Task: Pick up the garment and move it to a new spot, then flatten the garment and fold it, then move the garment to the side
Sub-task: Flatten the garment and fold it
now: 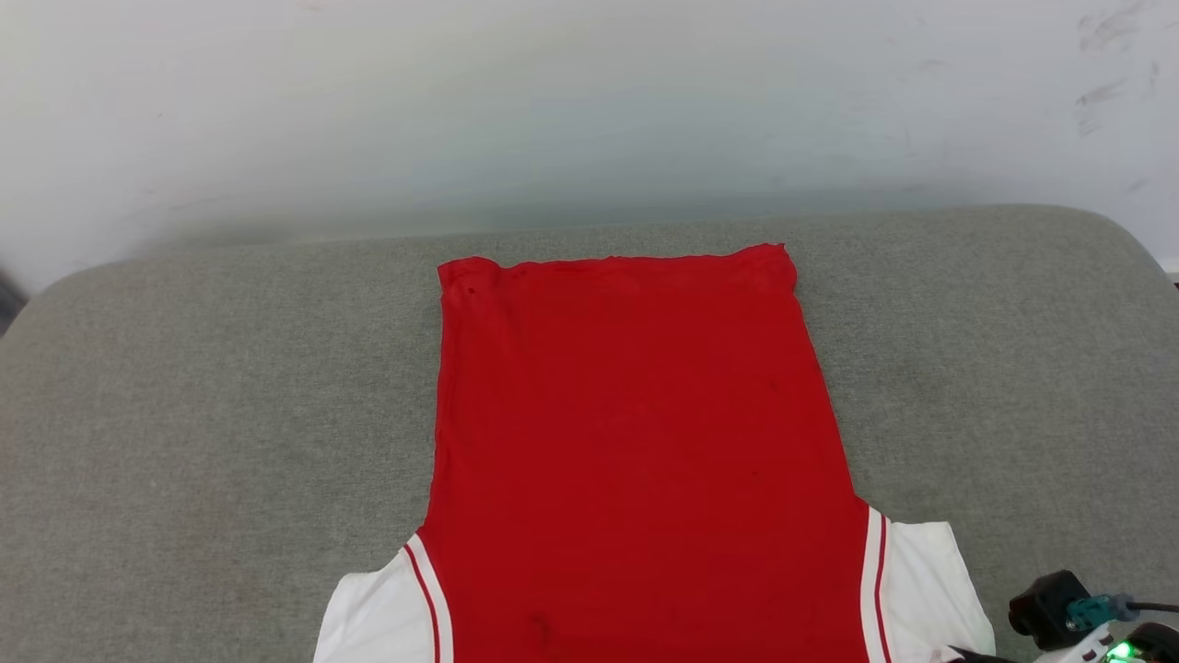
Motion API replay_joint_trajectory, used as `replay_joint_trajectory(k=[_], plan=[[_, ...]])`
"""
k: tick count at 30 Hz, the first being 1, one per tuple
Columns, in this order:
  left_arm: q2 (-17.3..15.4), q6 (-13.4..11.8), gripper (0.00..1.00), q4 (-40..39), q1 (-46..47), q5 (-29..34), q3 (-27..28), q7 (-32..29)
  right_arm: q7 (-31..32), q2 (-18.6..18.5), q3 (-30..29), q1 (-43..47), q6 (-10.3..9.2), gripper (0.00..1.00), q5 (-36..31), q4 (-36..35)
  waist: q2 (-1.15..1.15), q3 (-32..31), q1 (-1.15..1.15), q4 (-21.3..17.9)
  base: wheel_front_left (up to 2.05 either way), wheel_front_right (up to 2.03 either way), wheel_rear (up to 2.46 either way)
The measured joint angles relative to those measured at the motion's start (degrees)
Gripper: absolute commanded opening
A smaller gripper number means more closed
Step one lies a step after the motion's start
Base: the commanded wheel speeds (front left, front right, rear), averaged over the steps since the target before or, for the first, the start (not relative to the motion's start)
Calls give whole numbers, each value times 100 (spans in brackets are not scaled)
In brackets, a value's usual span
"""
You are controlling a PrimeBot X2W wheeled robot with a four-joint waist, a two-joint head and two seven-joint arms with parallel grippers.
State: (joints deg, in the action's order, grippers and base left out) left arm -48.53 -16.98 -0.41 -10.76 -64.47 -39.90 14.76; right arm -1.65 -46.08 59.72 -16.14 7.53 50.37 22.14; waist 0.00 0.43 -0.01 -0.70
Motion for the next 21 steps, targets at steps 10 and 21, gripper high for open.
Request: replay_joint_trajectory(k=[10, 21], plan=[[230, -167, 0, -310, 210, 393, 165, 13, 603, -227, -1109, -171, -1, 100, -380, -794, 0, 147, 1, 36, 0, 0, 0], [301, -326, 0, -929, 664, 973, 475, 16, 1853, -567, -2964, -1830, -2, 100, -412, -1697, 0, 893, 1, 315, 0, 0, 0]])
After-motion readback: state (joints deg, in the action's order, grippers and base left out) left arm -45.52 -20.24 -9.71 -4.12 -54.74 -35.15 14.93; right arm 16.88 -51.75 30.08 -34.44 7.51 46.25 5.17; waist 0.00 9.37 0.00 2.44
